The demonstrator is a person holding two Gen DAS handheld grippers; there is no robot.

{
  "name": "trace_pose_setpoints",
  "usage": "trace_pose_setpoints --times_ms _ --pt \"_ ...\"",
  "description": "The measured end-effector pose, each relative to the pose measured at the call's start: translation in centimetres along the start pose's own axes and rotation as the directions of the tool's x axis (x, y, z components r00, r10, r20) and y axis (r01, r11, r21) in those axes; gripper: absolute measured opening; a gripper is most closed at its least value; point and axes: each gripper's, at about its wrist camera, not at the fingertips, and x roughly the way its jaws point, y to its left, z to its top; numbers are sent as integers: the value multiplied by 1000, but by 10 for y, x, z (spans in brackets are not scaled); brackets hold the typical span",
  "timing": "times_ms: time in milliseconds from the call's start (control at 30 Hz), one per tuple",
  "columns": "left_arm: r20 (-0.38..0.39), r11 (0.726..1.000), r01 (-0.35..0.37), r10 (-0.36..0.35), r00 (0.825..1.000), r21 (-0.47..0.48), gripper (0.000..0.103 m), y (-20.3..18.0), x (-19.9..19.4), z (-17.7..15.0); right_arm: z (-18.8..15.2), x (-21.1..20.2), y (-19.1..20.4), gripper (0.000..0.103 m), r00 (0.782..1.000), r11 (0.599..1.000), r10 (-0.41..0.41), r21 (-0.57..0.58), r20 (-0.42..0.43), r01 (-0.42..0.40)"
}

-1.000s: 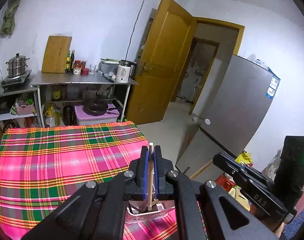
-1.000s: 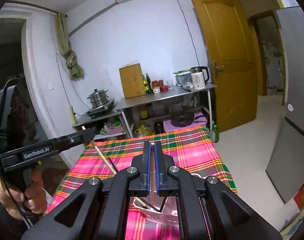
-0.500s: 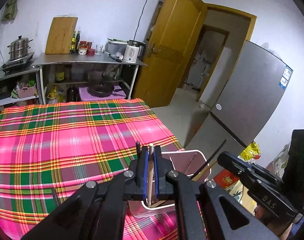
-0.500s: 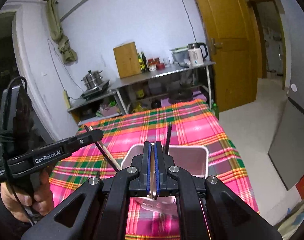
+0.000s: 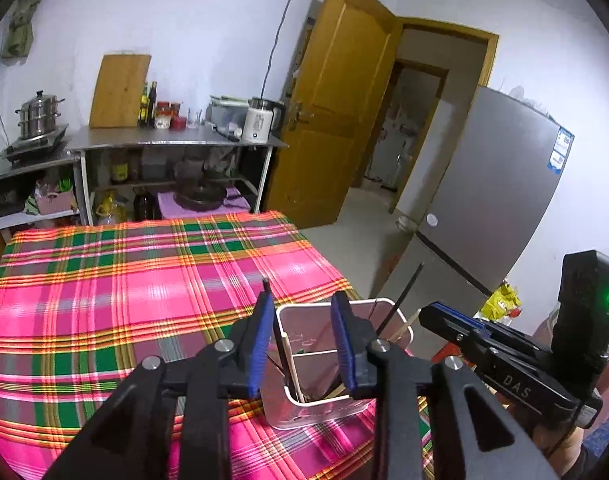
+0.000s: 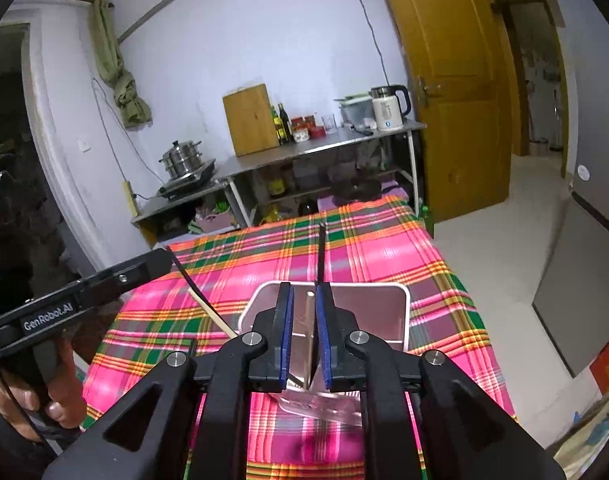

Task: Organize utensils
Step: 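Lower the wooden chopstick into the basket and open the right tool, then move the open right tool back to the chopstick pile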

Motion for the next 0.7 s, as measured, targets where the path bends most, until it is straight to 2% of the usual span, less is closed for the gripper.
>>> trace_pose_setpoints --times_ms 133,267,533,700 --pt "37 1000 -12 12 999 1 39 4 -21 1 -1 -13 10 12 1000 1000 5 -18 30 -4" --pt "41 999 -45 45 998 -17 41 16 -36 -11 -10 -18 17 12 999 999 29 -27 29 -28" --pt "-44 987 -129 125 991 -97 41 61 -48 -71 -48 -5 32 12 994 996 75 -50 -74 -79" --pt "-113 970 -183 166 980 -157 40 90 -51 -112 -74 10 43 12 984 993 93 -54 -154 -102"
